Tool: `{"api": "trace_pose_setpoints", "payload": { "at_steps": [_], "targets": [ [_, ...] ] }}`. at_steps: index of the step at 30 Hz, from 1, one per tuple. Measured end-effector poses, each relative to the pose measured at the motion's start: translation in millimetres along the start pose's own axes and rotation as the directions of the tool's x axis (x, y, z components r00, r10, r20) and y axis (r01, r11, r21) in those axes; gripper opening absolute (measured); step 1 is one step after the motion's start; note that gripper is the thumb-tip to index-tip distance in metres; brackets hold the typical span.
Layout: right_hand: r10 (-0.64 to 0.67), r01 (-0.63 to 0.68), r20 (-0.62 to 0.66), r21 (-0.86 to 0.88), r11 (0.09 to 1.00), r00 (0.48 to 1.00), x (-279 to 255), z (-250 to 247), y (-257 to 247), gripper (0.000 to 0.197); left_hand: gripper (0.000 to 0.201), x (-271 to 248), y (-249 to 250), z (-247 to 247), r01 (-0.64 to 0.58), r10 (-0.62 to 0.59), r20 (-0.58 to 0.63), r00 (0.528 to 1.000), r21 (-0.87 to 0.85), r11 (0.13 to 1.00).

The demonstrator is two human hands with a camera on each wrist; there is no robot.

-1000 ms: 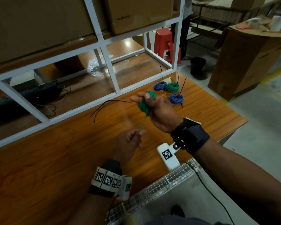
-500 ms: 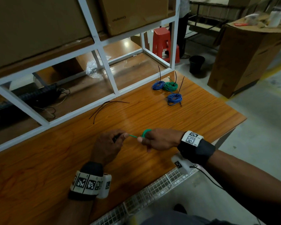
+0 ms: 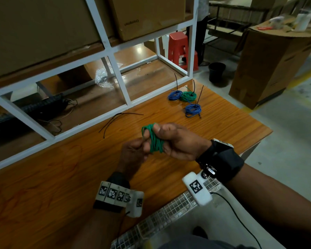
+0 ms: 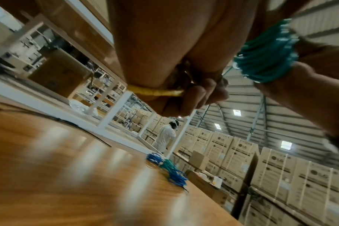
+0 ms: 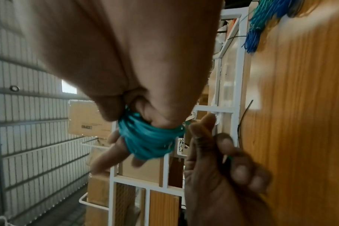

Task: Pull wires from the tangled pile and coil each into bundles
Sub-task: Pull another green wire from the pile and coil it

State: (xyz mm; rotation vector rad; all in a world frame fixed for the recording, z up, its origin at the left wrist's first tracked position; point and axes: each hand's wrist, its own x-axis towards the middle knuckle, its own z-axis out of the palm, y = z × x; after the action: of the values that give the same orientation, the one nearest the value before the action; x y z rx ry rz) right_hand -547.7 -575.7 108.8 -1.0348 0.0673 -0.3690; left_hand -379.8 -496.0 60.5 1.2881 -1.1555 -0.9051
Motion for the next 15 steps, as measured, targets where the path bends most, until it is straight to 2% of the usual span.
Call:
{"api": "trace_pose_setpoints", "payload": {
  "at_steps": [2, 4, 5, 6, 7, 9, 10, 11, 13, 15],
  "targets": [
    [-0.060, 0.063, -0.136, 0.019, 0.998, 0.989, 8.8, -7.4, 0.6, 0.036, 0.016, -4.5, -4.6, 15.8, 0.076, -0.076, 0.007, 0.997, 0.025, 0.997],
    [-0.185, 0.107, -0.361, -0.225, 0.968, 0.914, 15.4, -19.6, 3.9, 0.038, 0.017, -8.1, -9.9, 23.8, 0.087, -0.090, 0.019, 0.996, 0.133, 0.987],
    [-0.261, 0.071, -0.412, -0.422, 0.904, 0.873, 16.5, -25.8, 6.4, 0.040, 0.019, -9.6, -10.3, 24.6, 0.044, -0.051, 0.022, 0.998, 0.239, 0.970],
    [-0.305, -0.013, -0.412, -0.612, 0.791, 0.858, 15.5, -29.2, 8.2, 0.042, 0.021, -10.9, -9.7, 23.7, -0.010, 0.001, 0.026, 1.000, 0.346, 0.938],
    [-0.297, -0.128, -0.397, -0.758, 0.640, 0.868, 13.8, -29.6, 10.0, 0.044, 0.023, -11.4, -6.8, 22.1, -0.054, 0.044, 0.033, 0.998, 0.424, 0.904],
    [-0.178, -0.301, -0.385, -0.880, 0.368, 0.906, 10.3, -27.1, 18.4, 0.049, 0.022, -10.9, -2.5, 14.7, -0.117, 0.087, 0.079, 0.993, 0.550, 0.827],
    [-0.119, -0.321, -0.364, -0.905, 0.278, 0.924, 8.2, -24.4, 22.8, 0.050, 0.022, -11.1, -1.9, 10.0, -0.139, 0.094, 0.105, 0.990, 0.617, 0.774],
    [-0.073, -0.310, -0.335, -0.922, 0.234, 0.940, 6.5, -21.7, 25.8, 0.051, 0.024, -11.1, -1.0, 4.9, -0.167, 0.110, 0.126, 0.986, 0.688, 0.707],
    [-0.015, -0.284, -0.297, -0.925, 0.253, 0.955, 5.4, -16.4, 26.0, 0.059, 0.032, -11.1, 0.2, -4.3, -0.286, 0.231, 0.183, 0.955, 0.766, 0.575],
    [0.047, -0.298, -0.304, -0.869, 0.395, 0.951, 4.8, -10.2, 18.0, 0.074, 0.032, -13.5, 1.5, -7.7, -0.427, 0.378, 0.250, 0.891, 0.743, 0.516]
  ]
}}
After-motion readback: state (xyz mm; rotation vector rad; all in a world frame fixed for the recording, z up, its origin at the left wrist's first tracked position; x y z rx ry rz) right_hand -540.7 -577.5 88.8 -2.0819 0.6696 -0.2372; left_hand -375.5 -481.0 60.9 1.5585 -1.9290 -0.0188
